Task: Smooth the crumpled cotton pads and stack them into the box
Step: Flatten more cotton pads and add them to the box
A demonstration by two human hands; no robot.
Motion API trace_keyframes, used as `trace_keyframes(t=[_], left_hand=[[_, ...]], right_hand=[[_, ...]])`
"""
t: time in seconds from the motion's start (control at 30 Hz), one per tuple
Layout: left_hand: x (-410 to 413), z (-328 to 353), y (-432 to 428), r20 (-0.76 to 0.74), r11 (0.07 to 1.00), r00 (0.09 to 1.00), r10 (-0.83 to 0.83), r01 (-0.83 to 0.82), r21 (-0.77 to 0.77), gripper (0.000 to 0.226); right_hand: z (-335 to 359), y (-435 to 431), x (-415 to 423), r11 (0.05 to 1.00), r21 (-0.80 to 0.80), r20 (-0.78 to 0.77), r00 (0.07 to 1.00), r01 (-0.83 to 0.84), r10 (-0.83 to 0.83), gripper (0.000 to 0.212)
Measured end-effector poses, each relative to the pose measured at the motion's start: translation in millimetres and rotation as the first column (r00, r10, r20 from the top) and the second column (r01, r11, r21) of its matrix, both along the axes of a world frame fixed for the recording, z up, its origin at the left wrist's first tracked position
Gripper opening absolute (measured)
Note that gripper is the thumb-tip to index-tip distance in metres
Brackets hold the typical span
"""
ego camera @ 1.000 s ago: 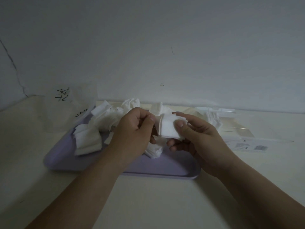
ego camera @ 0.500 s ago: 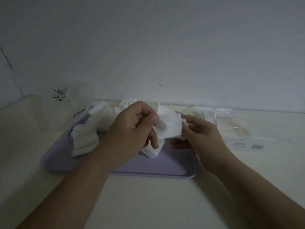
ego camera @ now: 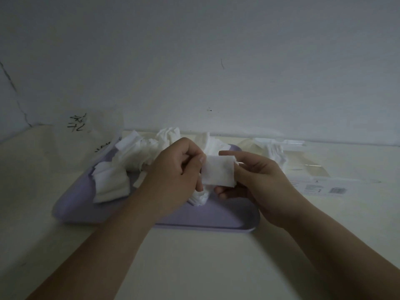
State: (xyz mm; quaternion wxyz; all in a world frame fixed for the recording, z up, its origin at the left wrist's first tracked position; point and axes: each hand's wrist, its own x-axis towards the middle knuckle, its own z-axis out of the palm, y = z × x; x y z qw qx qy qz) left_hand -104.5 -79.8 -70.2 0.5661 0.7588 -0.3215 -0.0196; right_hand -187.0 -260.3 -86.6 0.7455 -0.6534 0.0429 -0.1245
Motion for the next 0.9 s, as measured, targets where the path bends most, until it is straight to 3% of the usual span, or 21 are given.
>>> trace_keyframes(t=[0.17,0.4,0.57,0.9], left_hand=[[0.0,-3.5,-1.7,0.02,1.0,1.0,0.02,-0.02,0.009,0.012],[-0.2,-3.9,-1.8,0.017,1.0,1.0,0.018,-0.018,0.004,0.014],[-0.7,-3.5,-1.7,-0.015,1.0,1.0,0.023,-0.022,0.016,0.015],[-0.6,-3.6,-2.3,-0.022,1.0,1.0,0.018,-0.018,0.007,0.014]], right_hand=[[8.1,0.3,-2.2,0.992,0.106,-0.052,0.995,-0.073,0.079,0.035],[0.3,0.5,-1.4,1.0,-0.023,0.013,1.0,-0.012,0.012,0.027],[0.9,1.0,-0.7,0.999,0.028,0.022,0.999,-0.034,0.033,0.048],[0.0,3.2,-1.2,1.0,0.018,0.03,1.0,0.004,-0.004,0.029]])
